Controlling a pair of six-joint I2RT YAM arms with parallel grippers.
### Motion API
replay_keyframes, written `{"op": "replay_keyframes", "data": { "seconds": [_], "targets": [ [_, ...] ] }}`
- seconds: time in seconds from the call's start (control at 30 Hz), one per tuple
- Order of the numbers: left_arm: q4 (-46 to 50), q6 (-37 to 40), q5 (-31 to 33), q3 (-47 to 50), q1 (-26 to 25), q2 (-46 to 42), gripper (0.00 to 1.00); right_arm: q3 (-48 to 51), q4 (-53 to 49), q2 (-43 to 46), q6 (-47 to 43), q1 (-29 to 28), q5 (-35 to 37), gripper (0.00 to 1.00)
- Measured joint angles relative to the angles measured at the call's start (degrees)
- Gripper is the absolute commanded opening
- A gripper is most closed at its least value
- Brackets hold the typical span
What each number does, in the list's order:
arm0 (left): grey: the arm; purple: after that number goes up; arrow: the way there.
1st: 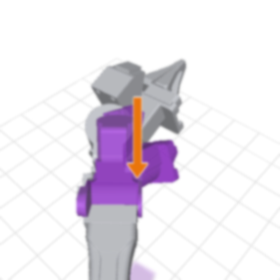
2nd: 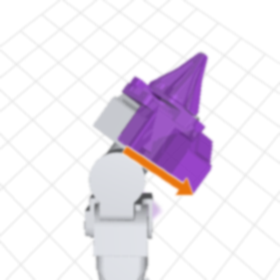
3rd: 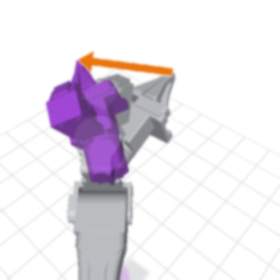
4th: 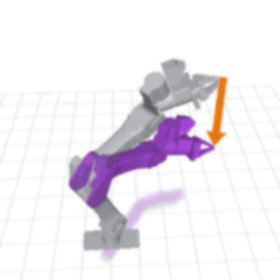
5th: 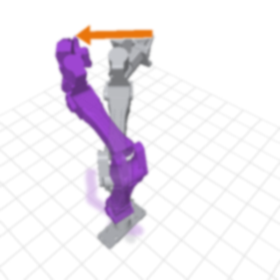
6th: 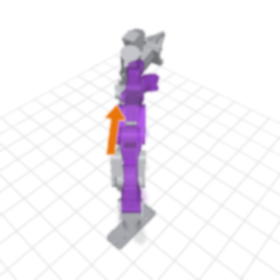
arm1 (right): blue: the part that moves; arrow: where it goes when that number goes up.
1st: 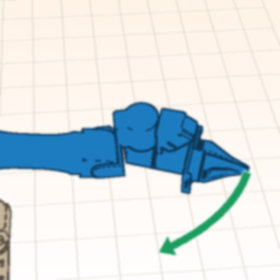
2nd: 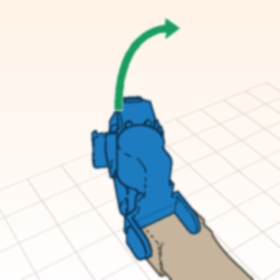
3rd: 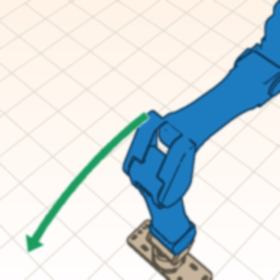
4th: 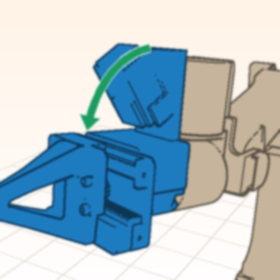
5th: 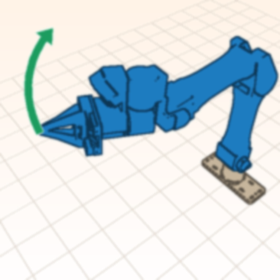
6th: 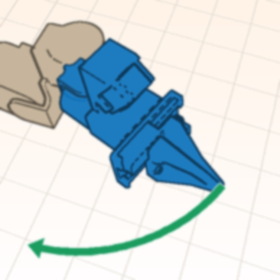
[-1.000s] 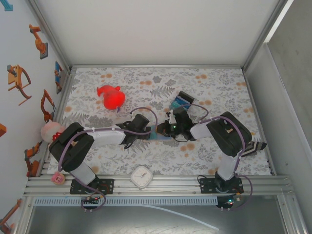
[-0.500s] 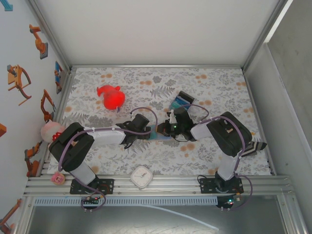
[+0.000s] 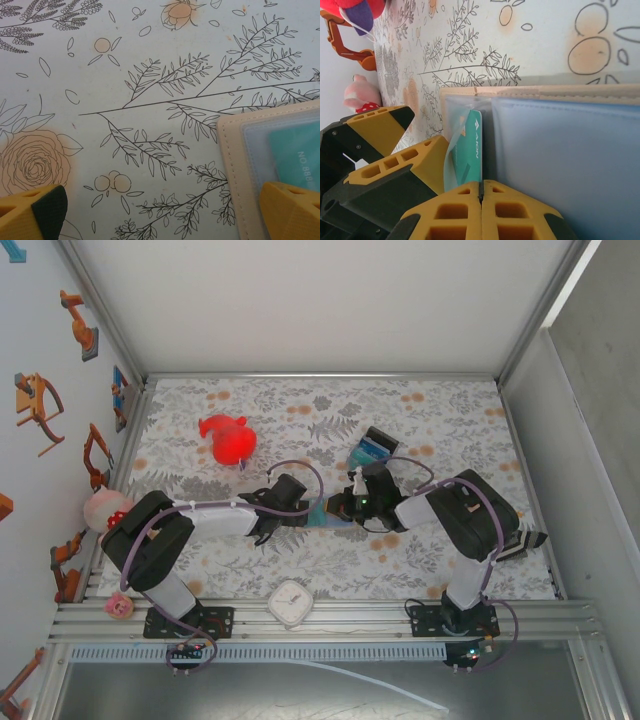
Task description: Take the credit cards out of the card holder
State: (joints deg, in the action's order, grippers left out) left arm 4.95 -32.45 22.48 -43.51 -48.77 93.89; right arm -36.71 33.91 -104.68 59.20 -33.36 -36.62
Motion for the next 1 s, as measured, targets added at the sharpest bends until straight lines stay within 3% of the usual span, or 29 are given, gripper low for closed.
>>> {"op": "replay_keyframes", "data": {
  "seconds": [0.33, 0.7, 1.0],
  "targets": [
    [0.7, 0.0, 0.1, -0.3, 0.0, 0.0, 0.98, 0.0, -1.1, 1.0, -0.2, 0.0, 0.3, 0.0],
    [3.8, 0.4, 0.2, -1.7, 0.0, -0.2, 0.98, -0.5, -10.8, 5.8, -4.7, 0.2, 3.8, 0.0],
    [4.9, 1.4, -2.4, -3.3, -0.8, -1.6, 0.97, -0.5, -12.7, 5.8, -5.2, 0.2, 4.5, 0.0]
  ]
}}
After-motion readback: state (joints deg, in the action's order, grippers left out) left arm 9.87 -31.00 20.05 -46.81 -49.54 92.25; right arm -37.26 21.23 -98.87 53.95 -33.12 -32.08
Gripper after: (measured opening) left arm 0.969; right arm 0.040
